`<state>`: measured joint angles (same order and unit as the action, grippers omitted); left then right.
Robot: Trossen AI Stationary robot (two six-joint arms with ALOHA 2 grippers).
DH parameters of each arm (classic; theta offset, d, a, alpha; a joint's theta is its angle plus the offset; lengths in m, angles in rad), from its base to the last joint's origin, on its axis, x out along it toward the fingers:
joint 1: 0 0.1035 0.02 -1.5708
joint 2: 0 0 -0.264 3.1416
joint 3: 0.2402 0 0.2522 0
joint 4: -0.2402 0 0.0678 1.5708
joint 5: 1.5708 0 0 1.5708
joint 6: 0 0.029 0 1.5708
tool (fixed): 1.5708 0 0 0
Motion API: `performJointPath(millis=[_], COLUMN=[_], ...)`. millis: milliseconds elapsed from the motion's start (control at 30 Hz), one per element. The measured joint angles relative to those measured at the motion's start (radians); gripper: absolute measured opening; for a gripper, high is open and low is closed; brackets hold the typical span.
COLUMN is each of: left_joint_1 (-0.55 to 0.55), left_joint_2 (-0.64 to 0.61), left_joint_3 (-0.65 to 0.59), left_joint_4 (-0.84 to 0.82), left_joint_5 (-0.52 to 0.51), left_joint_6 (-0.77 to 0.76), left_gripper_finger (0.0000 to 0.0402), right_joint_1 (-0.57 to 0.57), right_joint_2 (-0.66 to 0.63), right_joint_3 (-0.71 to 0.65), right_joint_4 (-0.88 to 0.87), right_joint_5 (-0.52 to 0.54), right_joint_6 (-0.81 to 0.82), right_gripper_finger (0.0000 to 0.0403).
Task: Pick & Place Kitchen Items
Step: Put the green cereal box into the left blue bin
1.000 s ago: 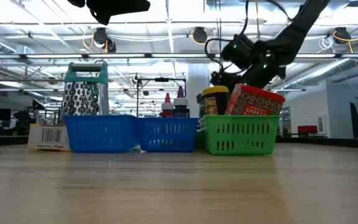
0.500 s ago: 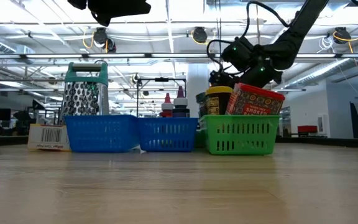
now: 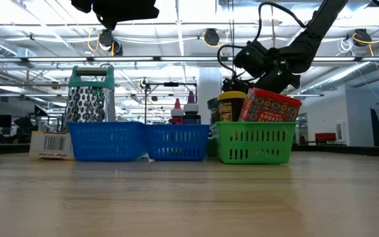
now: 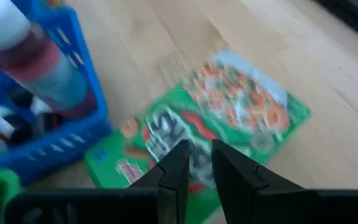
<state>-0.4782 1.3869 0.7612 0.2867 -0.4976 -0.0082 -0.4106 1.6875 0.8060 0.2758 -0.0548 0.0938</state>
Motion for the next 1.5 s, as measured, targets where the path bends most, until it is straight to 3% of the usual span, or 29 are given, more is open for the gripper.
performJointPath(millis=[400,900,1033,1500], left_joint_1=[0.000,0.000,0.000,0.000], left_joint_2=[0.000,0.000,0.000,0.000], left_joint_3=[0.000,0.000,0.000,0.000], left_joint_4=[-0.002,-0.016,-0.016,-0.021], left_joint_5=[0.000,0.002,0.002,0.002], left_joint_6=[-0.005,-0.008,-0.016,-0.019], left_gripper_finger=[0.0159,0.0159,0.0159,0.0159], right_joint_1=[-0.014,-0.020,-0.021,-0.029], right_joint_2=[0.106,0.079,0.080,0.043], right_joint_3=[-0.054,-0.057,-0.067,-0.159], right_joint_4=[0.025,-0.038,-0.094,-0.037], right_joint_5=[0.012,0.164,0.163,0.190], right_joint_6=[0.069,0.056,0.057,0.104], right_gripper_finger=[0.0061,0.0059,0.0048,0.0006])
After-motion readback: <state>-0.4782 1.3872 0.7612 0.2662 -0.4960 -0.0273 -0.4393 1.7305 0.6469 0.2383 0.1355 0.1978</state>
